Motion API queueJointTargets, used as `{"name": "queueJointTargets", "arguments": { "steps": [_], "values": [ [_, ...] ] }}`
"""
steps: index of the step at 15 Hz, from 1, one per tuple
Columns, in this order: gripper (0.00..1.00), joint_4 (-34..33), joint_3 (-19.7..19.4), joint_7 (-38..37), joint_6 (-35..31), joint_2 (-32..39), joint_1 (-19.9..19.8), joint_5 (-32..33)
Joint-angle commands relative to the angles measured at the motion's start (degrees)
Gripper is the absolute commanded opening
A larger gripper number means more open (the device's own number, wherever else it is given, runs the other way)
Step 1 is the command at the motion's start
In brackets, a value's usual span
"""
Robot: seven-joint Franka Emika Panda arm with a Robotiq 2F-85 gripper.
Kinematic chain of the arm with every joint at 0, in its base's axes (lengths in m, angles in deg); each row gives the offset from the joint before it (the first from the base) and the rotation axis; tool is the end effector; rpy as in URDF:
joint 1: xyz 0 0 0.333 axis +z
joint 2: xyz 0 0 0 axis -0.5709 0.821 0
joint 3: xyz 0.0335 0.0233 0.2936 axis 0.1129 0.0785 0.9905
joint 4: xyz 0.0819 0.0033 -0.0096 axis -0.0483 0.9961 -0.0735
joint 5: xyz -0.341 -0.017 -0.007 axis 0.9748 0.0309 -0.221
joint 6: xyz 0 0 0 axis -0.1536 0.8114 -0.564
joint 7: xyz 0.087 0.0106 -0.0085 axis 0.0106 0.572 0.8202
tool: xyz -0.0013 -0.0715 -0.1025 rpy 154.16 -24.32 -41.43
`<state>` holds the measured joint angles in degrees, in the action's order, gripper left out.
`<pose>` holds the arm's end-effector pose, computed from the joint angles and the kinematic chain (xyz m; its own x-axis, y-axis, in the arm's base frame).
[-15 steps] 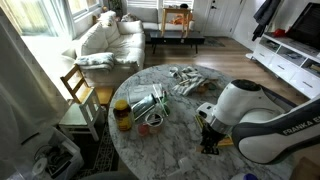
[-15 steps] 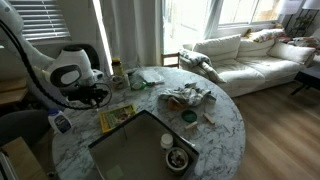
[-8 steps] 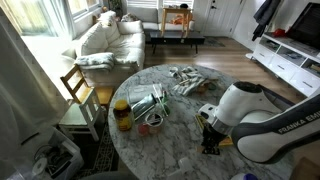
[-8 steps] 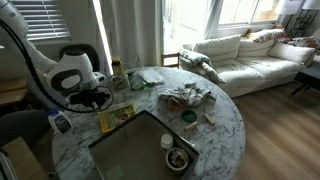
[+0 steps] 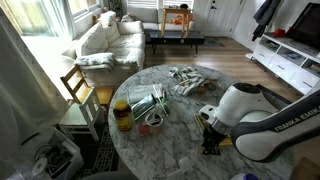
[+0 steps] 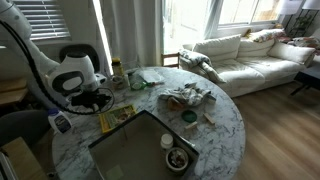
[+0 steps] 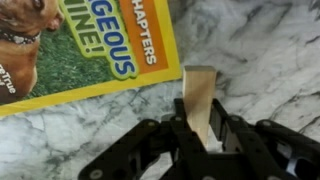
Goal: Open the book and put a wooden block on the opened page
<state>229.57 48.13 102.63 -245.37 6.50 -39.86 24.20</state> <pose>0.4341 0.0822 0.2016 0.6309 0.7653 0.1277 0.7733 -0.6336 -0.0230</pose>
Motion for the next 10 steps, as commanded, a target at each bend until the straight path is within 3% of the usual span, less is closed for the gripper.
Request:
{"name": "queueJointTargets", "arguments": {
  "steps": [1, 10],
  "values": [
    [0.07, 0.1, -0.1, 1.4, -0.9, -0.1, -1.2, 0.1],
    [0.07, -1.4, -1.8, 2.2, 0.0, 0.4, -1.7, 1.9]
  ]
}}
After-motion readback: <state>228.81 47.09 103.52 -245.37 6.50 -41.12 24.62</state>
